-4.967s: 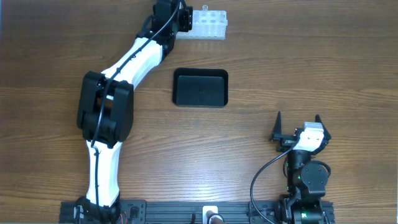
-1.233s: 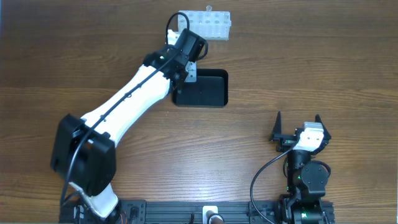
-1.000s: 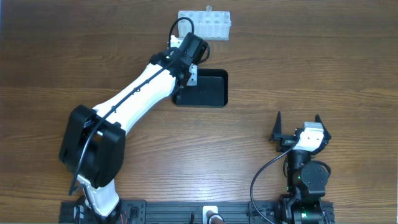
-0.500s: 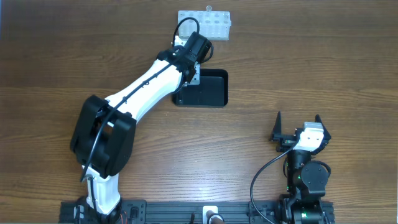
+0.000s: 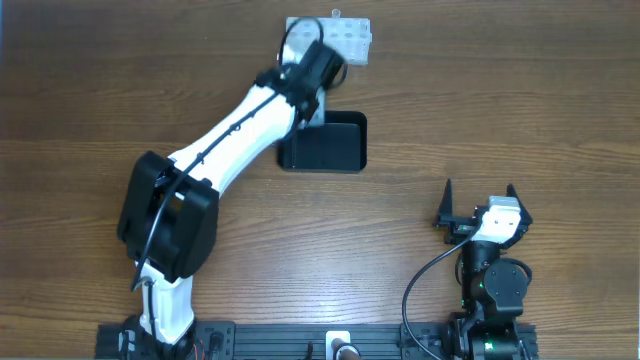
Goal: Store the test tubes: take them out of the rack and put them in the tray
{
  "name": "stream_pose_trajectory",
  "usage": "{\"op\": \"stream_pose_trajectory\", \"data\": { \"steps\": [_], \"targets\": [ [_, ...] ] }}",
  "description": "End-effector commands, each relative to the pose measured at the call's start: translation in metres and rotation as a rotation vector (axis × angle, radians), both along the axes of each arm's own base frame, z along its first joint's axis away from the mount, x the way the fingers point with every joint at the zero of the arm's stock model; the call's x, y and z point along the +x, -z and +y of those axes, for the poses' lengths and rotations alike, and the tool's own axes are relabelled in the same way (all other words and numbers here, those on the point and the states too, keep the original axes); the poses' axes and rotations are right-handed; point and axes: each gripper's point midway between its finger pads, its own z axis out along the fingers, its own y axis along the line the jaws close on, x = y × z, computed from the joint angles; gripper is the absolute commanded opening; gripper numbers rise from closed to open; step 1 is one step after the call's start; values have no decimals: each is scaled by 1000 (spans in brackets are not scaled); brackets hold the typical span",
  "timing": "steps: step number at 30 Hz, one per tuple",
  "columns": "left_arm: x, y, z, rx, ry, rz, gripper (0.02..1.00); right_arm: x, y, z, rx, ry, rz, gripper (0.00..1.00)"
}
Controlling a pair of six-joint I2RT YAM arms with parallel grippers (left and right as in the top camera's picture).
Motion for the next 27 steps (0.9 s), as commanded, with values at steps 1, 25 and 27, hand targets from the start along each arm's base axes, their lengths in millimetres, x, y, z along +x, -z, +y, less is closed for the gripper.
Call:
{"op": "stream_pose_trajectory", "data": {
  "steps": [1, 25, 27],
  "targets": [
    [51, -112, -21, -27, -6, -295, 566, 0, 1, 2, 2, -9, -3, 993],
    [133, -50, -54, 7, 13, -324, 663, 0, 1, 2, 2, -9, -2, 993],
    [135, -49, -53, 6, 11, -326, 660, 0, 1, 2, 2, -9, -2, 993]
  ]
}}
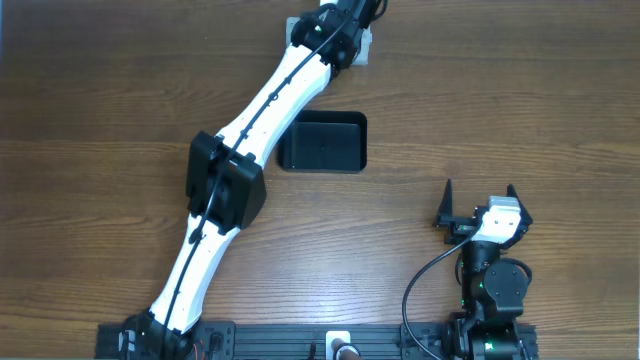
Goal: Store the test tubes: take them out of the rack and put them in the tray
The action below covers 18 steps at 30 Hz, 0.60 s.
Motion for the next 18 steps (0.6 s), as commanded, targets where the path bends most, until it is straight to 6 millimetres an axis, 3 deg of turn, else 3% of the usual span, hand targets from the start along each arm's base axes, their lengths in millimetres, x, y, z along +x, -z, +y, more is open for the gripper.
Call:
{"op": "stream_pose_trajectory", "data": {
  "steps": [1, 11, 18],
  "targets": [
    [9, -7, 8, -10, -9, -21, 660, 0, 1, 2, 3, -9, -3, 993],
    [21, 21, 2, -38, 9, -11, 638, 0, 1, 2, 3, -9, -2, 991],
    [22, 24, 0, -51, 19, -4, 566, 0, 1, 2, 3, -9, -3, 993]
  ]
}}
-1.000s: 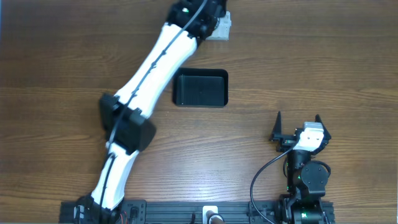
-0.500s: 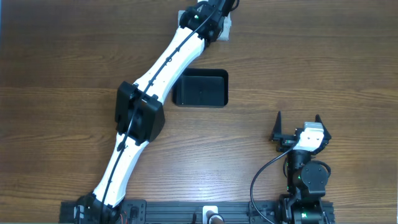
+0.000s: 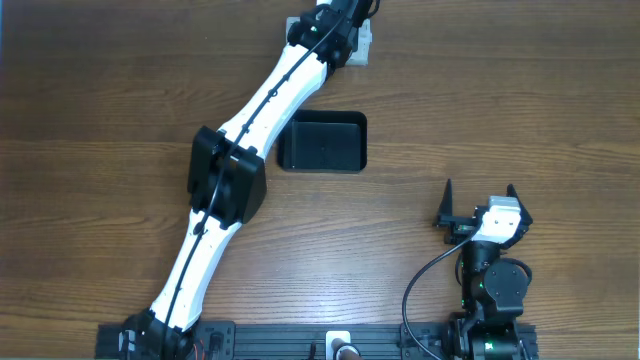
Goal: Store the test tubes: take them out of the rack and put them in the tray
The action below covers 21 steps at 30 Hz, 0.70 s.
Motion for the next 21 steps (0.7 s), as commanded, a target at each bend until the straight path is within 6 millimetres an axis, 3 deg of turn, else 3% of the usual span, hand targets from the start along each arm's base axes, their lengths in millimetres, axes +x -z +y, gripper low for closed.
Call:
{"op": "stream_pose_trajectory", "data": {
  "steps": [1, 9, 21],
  "targets": [
    [6, 1, 2, -10, 9, -2, 551, 0, 1, 2, 3, -9, -2, 991],
    [6, 1, 2, -9, 9, -1, 413, 0, 1, 2, 3, -9, -3, 991],
    [7, 8, 5, -4, 2, 7, 305, 0, 1, 2, 3, -9, -2, 991]
  ]
}}
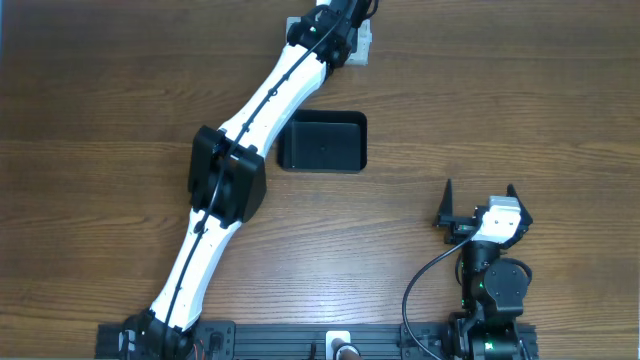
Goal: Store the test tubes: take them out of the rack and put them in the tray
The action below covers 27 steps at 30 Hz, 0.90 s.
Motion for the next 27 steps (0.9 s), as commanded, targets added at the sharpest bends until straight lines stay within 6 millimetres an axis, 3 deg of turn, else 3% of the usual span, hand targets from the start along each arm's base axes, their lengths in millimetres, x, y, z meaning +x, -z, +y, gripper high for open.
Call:
{"op": "stream_pose_trajectory", "data": {
  "steps": [1, 16, 27],
  "targets": [
    [6, 4, 5, 0, -3, 0, 294, 0, 1, 2, 3, -9, -3, 991],
    [6, 4, 4, 0, -2, 0, 143, 0, 1, 2, 3, -9, -3, 991],
    [7, 0, 3, -8, -2, -13, 130, 0, 1, 2, 3, -9, -2, 993]
  ]
}}
